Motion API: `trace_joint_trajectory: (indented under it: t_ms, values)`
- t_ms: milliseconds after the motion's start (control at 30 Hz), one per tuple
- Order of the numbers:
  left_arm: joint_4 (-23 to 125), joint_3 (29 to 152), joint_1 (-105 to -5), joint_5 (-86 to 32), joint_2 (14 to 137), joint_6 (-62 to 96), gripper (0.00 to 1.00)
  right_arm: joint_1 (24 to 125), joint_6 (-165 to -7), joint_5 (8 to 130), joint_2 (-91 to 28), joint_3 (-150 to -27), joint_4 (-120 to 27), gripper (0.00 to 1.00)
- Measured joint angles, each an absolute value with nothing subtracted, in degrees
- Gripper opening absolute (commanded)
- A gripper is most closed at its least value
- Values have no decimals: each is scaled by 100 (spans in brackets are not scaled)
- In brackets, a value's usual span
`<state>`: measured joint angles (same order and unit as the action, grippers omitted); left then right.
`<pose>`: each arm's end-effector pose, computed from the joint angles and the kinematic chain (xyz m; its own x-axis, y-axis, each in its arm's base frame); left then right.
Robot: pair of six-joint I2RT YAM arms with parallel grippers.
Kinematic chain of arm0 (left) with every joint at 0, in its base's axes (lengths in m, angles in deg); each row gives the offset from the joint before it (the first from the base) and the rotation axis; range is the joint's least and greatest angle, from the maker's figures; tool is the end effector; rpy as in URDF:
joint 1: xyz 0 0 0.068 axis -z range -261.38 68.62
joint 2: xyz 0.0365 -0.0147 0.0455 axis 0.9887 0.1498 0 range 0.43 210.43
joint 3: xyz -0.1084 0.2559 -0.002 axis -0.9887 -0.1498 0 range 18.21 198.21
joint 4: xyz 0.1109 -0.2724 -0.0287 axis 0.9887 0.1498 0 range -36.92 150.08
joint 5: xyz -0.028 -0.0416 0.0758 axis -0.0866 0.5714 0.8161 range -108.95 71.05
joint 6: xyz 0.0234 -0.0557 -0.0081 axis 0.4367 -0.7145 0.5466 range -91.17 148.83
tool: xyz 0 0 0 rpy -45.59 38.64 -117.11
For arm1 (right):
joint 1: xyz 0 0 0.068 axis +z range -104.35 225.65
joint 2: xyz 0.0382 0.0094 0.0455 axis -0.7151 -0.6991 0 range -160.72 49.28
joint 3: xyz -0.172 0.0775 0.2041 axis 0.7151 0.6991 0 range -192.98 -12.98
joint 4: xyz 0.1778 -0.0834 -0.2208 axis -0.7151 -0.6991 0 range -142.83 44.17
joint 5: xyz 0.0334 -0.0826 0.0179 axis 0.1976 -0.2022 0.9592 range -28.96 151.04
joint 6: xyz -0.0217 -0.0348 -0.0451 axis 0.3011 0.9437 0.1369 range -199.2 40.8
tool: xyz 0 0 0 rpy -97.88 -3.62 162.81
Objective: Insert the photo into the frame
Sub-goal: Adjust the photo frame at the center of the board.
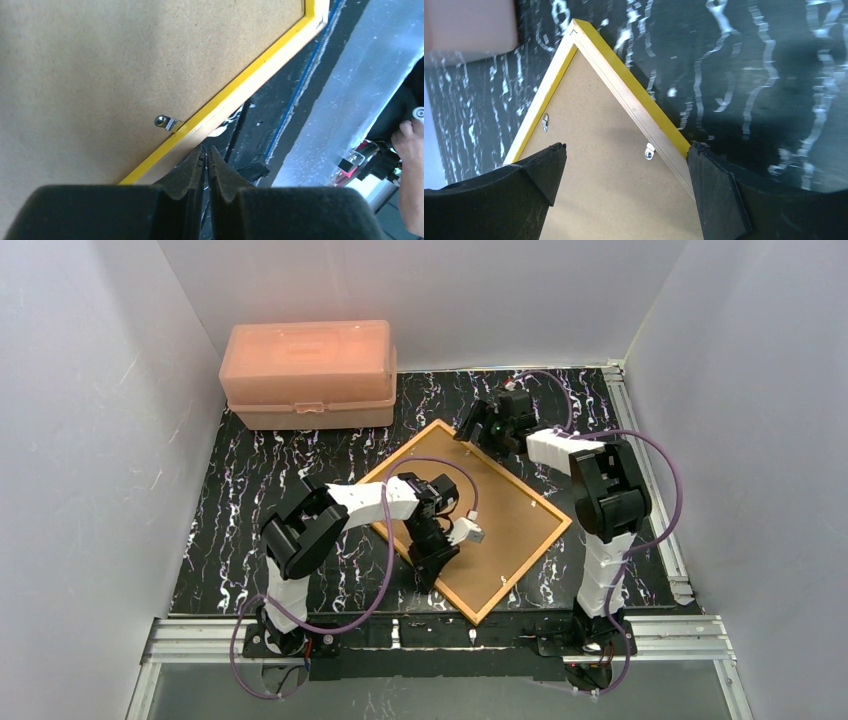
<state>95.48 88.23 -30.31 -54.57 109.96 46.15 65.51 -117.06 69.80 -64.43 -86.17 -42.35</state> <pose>0.2185 -0.3129 0.1248 -0.3902 0.8683 -0.3061 0.8381 0.1974 -0.5085 0.4452 0.1683 0.1514 -0.7234 0.3838 -0.5740 -0.0075 0.8269 0.5623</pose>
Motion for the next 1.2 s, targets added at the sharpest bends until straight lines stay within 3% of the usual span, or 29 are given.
trace_joint_trajectory:
  t_ms: [400,733,867,1033,1200]
  values:
    - [9661,9048,-2876,-5837,11165,4576,8,7329,-11822,7719,-6725,-8791,-3870,99]
    - [9753,9135,-3082,-5402,10933,4897,32,7283,-11676,8143,-6719,-9176,-5028,99]
    - [10468,9140,-3801,-5492,10349,5255,34,6723,-11547,7810,-6323,-9176,-5570,99]
    - [11502,9437,-5490,-5741,9576,5979,34,6409,-11461,7004,-5289,-8947,-6119,99]
    - [12013,9631,-7267,-5732,9388,6637,30,6520,-11719,6451,-3683,-7572,-6508,99]
